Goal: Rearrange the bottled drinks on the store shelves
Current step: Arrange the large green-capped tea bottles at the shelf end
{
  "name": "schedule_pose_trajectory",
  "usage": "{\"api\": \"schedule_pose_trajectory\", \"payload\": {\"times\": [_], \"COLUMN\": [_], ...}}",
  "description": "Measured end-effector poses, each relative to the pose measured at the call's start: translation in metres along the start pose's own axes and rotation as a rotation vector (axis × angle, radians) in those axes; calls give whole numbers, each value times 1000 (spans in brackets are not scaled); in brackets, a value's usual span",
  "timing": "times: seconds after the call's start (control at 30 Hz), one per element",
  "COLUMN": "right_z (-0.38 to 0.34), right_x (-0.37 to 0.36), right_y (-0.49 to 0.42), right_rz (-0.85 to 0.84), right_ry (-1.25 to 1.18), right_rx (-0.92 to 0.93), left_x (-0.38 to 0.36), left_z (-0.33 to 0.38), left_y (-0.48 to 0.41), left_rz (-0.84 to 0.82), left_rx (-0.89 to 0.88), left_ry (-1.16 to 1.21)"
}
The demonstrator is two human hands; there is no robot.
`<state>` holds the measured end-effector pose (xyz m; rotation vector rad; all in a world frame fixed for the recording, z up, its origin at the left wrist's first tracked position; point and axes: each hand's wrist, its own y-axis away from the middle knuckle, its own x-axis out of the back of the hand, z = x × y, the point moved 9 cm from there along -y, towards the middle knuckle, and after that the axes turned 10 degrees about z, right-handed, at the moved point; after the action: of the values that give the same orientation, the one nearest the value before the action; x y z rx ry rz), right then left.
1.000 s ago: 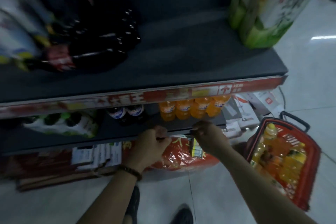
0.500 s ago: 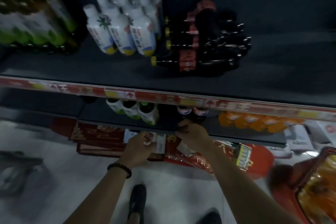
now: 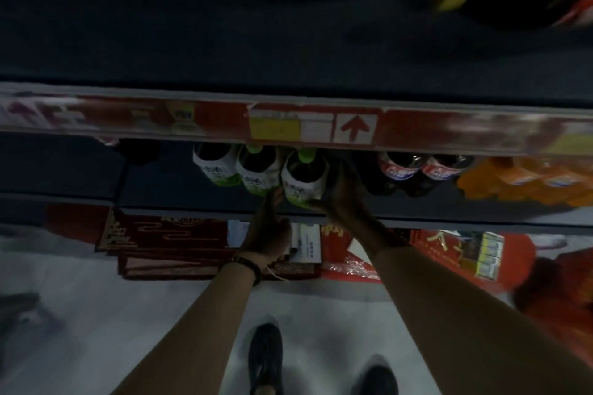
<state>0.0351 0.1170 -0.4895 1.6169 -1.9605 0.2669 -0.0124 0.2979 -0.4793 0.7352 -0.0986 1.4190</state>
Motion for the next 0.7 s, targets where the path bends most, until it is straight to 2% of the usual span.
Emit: {"api": "schedule_pose_trajectory", "payload": {"times": [0.03,0.13,0.27,0.37,0.57,0.7], "right_z": [-1,-2,-2,2,15,1], "right_x": [-6,-18,-20,-21,1,35], "right_y": [-2,-3,-9,-13,39,92], "right_rz": [-13,-52,-27,-96,-354,-438], "right_ry": [-11,-50,-117,-153,-236,-251], "right_rx": [45,23,61,62,-67,-148], "left_x": [-1,0,-2,2,1,4], "left_z": [0,3,-1,1,-11,13], "left_y": [-4,-10,-21,-18,-5,42], "left_rz": [17,76,108,119,-9,-74], "left_rx": [-37,-114,-105,-136,-32,-4], "left_ry": [22,52,126,164,379,380]}}
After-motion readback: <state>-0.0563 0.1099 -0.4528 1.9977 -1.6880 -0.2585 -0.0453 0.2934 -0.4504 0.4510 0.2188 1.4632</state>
